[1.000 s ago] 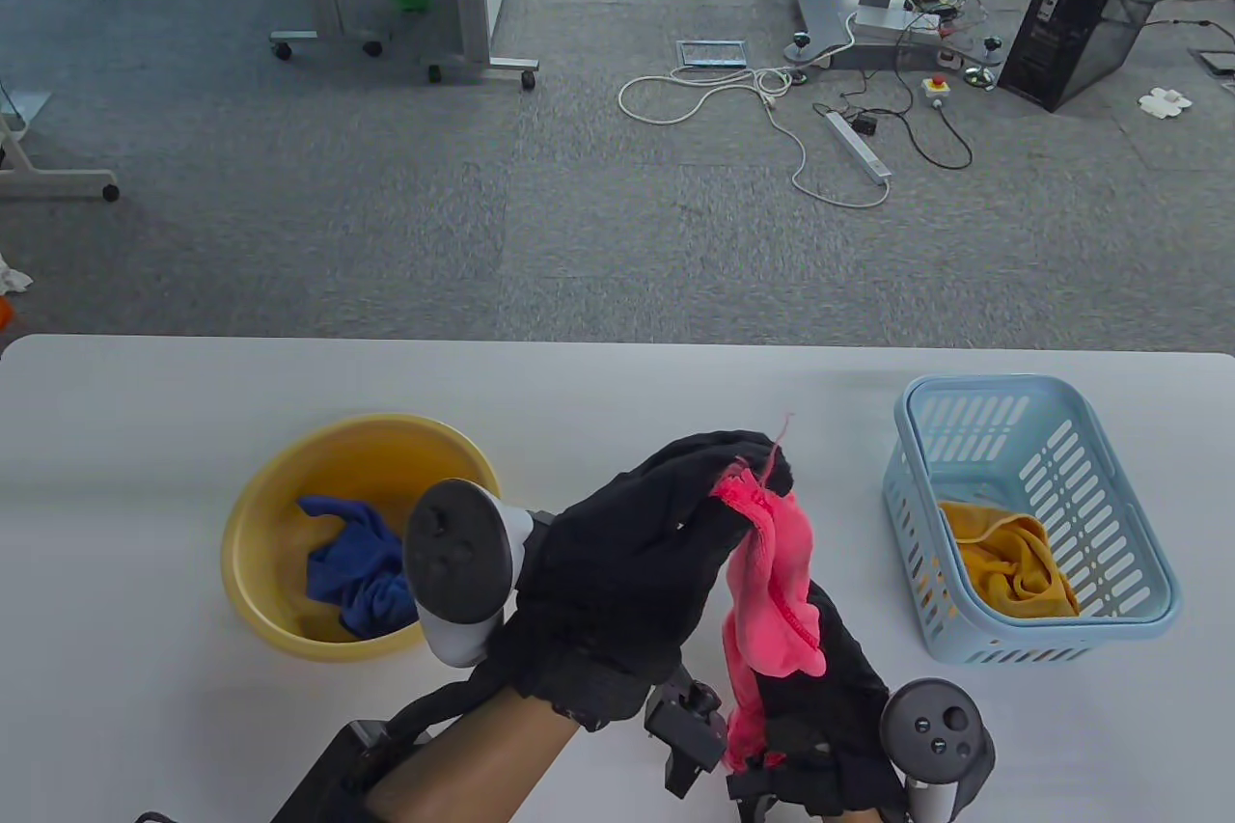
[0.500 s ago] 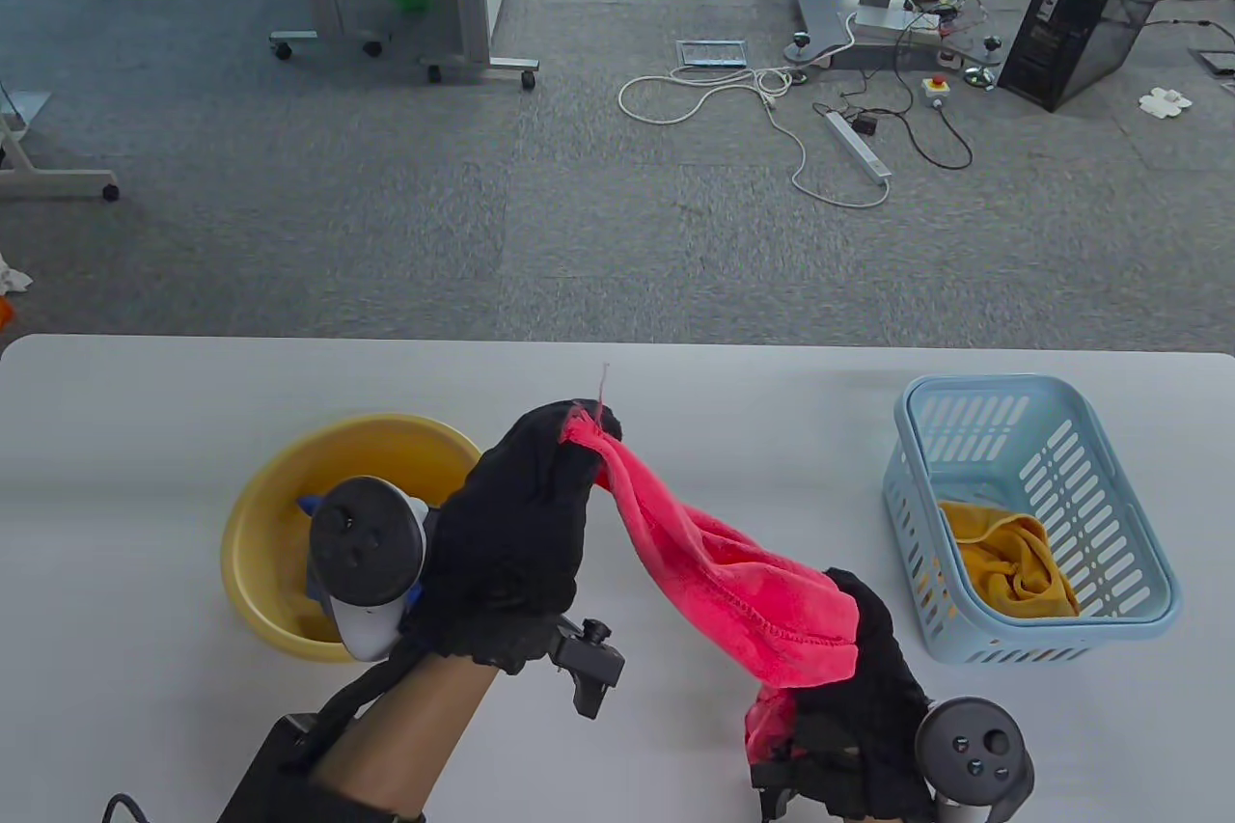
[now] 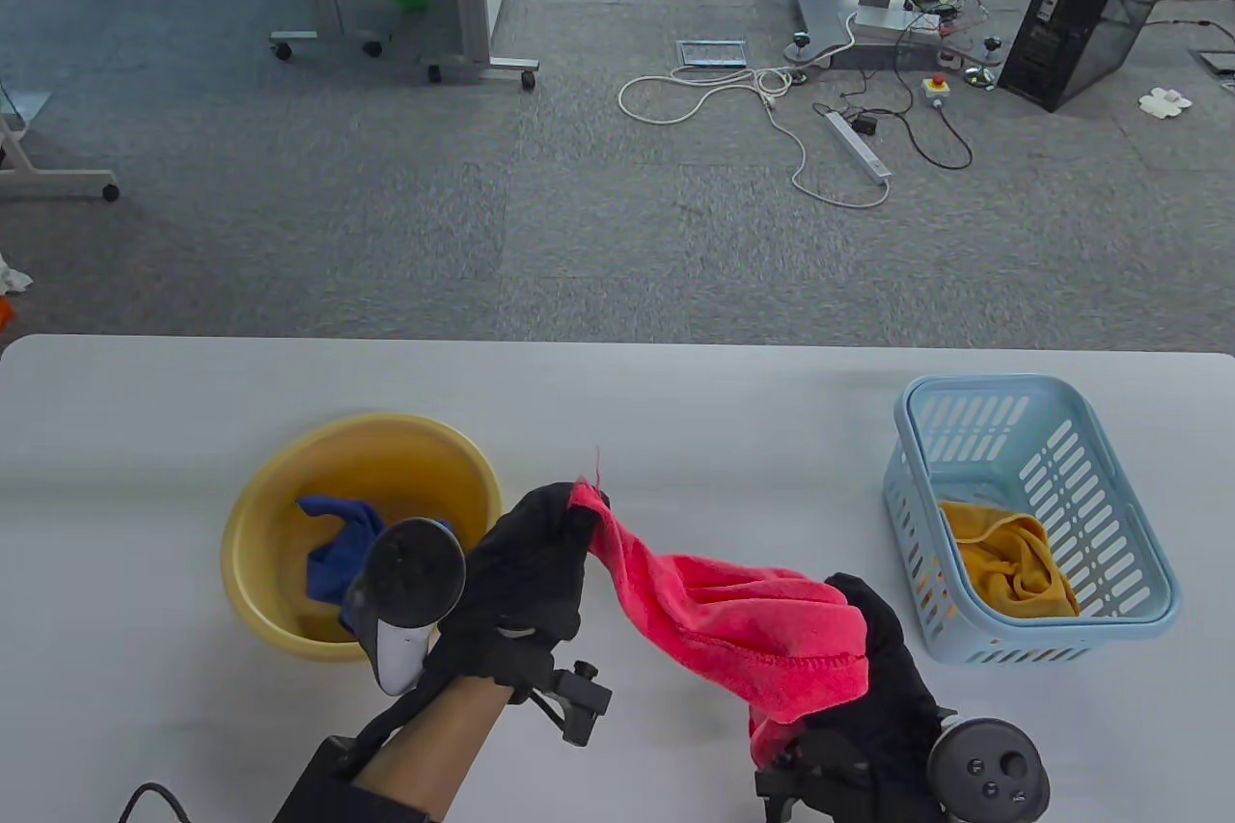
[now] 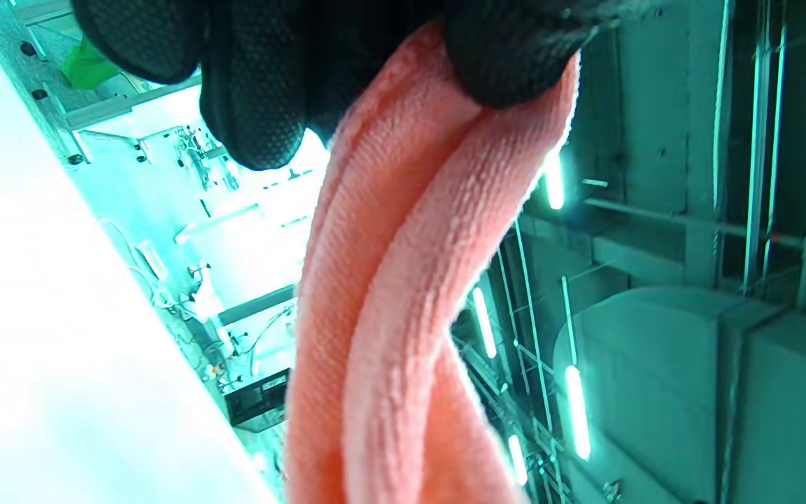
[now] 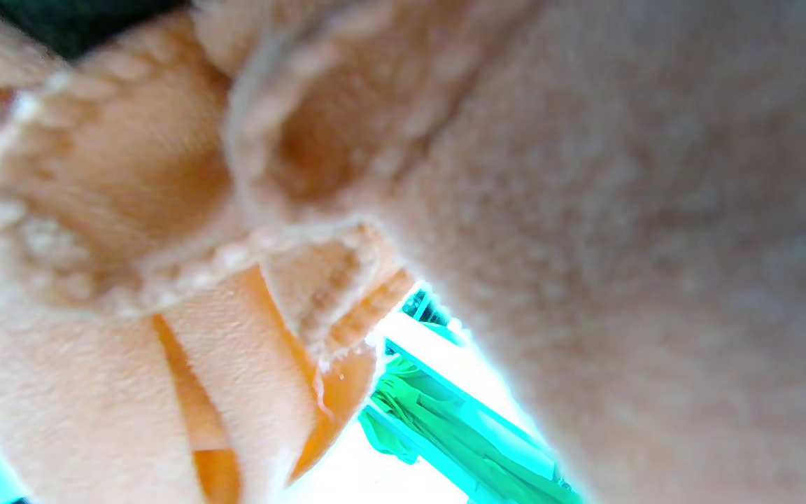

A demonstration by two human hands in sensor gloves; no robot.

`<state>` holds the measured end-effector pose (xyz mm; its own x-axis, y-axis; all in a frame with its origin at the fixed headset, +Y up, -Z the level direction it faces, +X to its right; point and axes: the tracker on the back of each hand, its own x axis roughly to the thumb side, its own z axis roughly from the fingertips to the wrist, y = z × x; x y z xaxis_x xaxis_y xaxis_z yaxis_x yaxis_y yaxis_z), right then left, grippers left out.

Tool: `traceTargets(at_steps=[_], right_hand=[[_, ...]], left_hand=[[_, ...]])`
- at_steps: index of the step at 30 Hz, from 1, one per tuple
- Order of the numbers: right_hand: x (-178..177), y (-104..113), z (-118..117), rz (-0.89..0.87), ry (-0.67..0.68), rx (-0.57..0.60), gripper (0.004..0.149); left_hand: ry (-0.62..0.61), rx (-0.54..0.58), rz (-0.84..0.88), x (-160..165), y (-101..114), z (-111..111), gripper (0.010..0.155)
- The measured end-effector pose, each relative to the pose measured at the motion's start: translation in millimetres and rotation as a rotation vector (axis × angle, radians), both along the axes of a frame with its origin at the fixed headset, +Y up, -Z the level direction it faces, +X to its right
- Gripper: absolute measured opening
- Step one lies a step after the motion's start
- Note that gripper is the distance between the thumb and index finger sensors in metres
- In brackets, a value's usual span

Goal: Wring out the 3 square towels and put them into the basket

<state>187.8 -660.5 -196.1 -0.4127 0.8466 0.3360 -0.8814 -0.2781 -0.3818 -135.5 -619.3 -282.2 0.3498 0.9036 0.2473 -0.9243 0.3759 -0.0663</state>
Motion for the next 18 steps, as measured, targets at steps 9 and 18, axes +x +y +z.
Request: traceTargets(at_steps=[9, 18], right_hand=[[0, 1, 2, -0.014, 0.009, 0.022, 0.055], [1, 6, 6, -0.012, 0.013, 0.053, 0.055]], left_hand=[[0.004, -0.03, -0.136, 16, -51, 1, 0.043], [-0.067, -0.12, -0.282, 47, -104, 9, 0.043]])
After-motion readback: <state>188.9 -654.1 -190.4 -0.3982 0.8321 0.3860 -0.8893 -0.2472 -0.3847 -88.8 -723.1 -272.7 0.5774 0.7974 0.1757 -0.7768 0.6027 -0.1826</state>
